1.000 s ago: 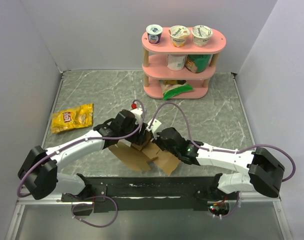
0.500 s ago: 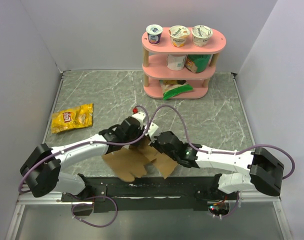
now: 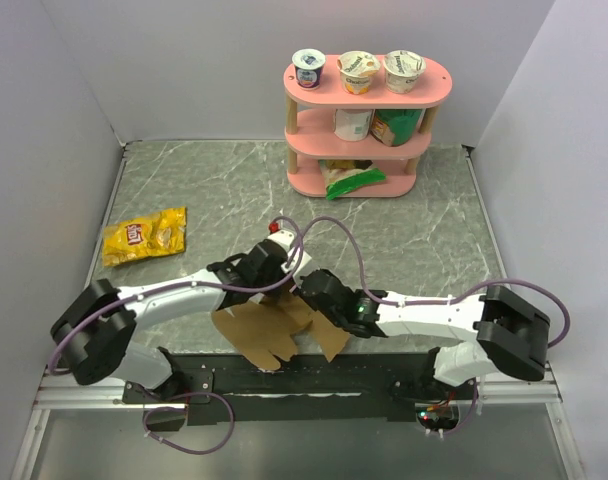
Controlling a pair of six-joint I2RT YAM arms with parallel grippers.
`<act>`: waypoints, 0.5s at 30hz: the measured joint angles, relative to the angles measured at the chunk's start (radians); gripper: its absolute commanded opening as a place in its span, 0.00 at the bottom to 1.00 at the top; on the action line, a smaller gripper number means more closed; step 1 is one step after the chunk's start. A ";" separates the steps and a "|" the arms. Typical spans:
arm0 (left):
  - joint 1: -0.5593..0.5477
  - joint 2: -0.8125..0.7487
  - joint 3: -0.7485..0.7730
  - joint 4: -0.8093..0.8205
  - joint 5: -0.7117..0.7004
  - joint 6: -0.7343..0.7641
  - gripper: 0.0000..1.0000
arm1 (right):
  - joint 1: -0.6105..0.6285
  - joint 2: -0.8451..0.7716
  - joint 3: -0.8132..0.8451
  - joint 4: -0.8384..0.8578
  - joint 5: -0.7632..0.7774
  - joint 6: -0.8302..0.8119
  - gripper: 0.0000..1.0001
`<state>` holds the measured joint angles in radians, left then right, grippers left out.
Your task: Fold the paper box
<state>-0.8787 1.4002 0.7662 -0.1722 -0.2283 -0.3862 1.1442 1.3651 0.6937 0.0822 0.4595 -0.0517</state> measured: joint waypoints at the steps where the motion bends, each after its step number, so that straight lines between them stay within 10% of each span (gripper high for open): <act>1: 0.006 0.019 0.014 -0.010 0.010 -0.004 0.04 | 0.000 0.011 0.000 0.001 0.011 0.026 0.00; 5: 0.021 0.086 0.067 -0.046 0.043 -0.011 0.01 | 0.000 0.042 0.000 0.006 0.059 0.117 0.19; 7: 0.024 0.105 0.077 -0.054 0.057 -0.008 0.01 | 0.001 0.050 -0.005 0.006 0.069 0.151 0.71; 8: 0.024 0.114 0.083 -0.065 0.054 -0.006 0.01 | 0.002 0.050 -0.011 0.004 0.074 0.166 0.80; 15: 0.001 0.183 0.139 -0.109 0.017 0.023 0.01 | 0.053 -0.098 -0.076 -0.052 0.024 0.180 0.89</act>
<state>-0.8776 1.5829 0.9054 -0.2810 -0.2115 -0.3634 1.1976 1.2667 0.6178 0.0299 0.4831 0.1284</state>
